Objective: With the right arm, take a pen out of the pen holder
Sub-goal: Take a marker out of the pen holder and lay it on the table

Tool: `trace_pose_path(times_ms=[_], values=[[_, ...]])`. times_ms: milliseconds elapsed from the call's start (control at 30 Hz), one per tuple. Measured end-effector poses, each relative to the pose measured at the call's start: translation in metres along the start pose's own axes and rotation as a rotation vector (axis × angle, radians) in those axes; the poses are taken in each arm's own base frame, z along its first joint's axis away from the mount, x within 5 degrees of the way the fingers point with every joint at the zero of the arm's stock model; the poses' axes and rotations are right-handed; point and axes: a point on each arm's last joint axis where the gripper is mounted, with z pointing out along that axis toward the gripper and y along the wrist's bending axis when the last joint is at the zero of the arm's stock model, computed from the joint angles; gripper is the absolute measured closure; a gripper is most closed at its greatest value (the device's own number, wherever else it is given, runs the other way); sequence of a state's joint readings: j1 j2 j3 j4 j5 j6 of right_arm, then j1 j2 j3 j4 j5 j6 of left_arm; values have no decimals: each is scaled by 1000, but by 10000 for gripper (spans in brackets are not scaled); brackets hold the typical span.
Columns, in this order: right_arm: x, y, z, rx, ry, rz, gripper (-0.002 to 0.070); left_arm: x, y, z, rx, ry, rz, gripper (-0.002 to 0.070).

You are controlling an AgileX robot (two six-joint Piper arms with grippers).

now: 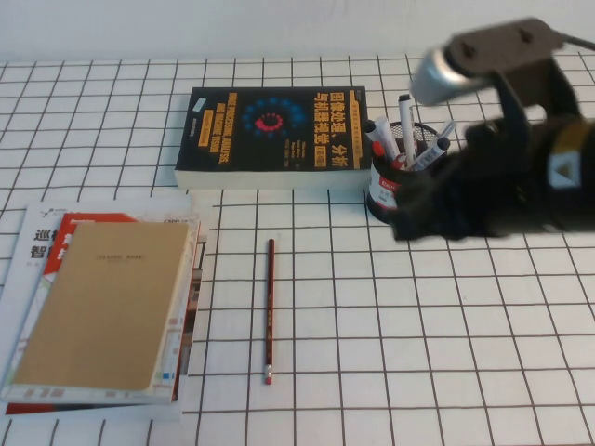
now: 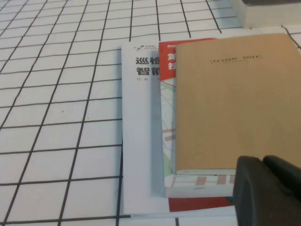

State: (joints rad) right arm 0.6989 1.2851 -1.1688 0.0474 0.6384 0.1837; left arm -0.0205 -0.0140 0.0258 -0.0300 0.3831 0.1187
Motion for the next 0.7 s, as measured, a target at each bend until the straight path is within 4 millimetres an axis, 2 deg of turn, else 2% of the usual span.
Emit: trace_pose_path(times_ms=[67, 300, 433, 700], values=[[14, -4, -9, 19, 48, -13, 690, 0, 0, 0, 0, 0, 0, 679], [59, -12, -22, 36, 189, 3, 690, 0, 0, 0, 0, 0, 0, 679], [65, -13, -27, 39, 231, 6, 690, 0, 0, 0, 0, 0, 0, 679], [75, -15, -22, 36, 236, -40, 692, 0, 0, 0, 0, 0, 0, 679]])
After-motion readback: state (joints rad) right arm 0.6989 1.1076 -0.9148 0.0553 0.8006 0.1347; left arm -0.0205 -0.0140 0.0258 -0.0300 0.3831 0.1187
